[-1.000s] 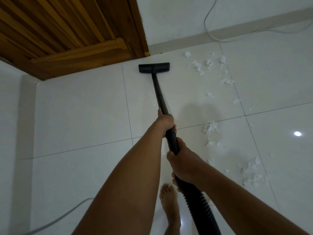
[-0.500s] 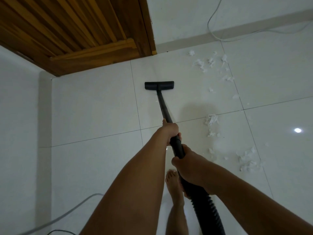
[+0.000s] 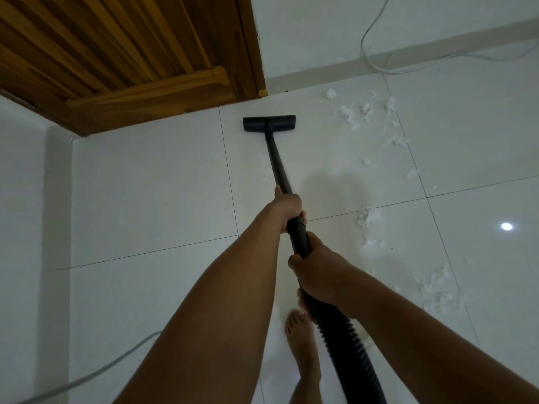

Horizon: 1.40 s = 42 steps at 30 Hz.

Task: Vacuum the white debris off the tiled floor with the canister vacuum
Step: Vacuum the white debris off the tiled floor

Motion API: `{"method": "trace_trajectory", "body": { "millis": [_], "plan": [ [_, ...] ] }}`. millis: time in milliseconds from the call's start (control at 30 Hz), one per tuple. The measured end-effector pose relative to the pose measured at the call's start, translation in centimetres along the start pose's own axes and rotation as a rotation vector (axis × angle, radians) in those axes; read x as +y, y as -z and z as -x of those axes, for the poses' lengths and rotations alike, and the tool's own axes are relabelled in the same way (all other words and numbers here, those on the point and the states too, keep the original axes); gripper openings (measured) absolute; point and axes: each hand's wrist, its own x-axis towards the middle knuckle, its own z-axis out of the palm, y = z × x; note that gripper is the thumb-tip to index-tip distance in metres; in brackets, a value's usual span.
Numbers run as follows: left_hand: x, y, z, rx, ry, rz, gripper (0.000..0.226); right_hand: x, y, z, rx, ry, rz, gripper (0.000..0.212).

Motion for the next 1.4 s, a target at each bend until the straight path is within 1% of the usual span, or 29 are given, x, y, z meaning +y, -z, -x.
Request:
{"method": "trace_trajectory", "body": {
  "millis": [233,433,667,800,967,1100,1200,1400],
  "plan": [
    [3.3,-0.2,-4.3,0.003,-0.063,-0.029,0.065,-1.7,0.9,-4.7,0.021,0.006,-0.032,0.057],
    [3.3,-1.3,-5.9,0.005,-0.068,-0.026,0.065,-1.3,1.7,-6.3,0.03,0.011,-0.009,0.053],
    [2.9,-3.4,-3.3,-0.016,-0.049,-0.088,0.067,-0.7,3.4,-3.5,0.0,-0.023,-0.052,0.05],
    [1.3,-5.1,-1.1,-0.036,-0.023,-0.098,0.071,0.7,4.4,-1.0,-0.015,-0.039,-0.044,0.047],
    [-1.9,-6.5,2.1,-0.063,-0.034,-0.147,0.07,3.8,4.3,2.2,0.002,-0.022,0.069,0.054],
    [-4.1,-7.0,3.9,-0.088,-0.031,-0.163,0.068,5.7,3.8,4.1,0.017,-0.06,0.094,0.062],
    [-4.1,-7.1,3.8,-0.073,-0.028,-0.16,0.068,5.8,3.9,4.2,0.021,-0.062,0.085,0.061],
    [-1.9,-7.3,1.6,-0.053,-0.055,-0.15,0.072,4.6,4.6,1.6,0.03,-0.031,0.02,0.054]
  ]
}}
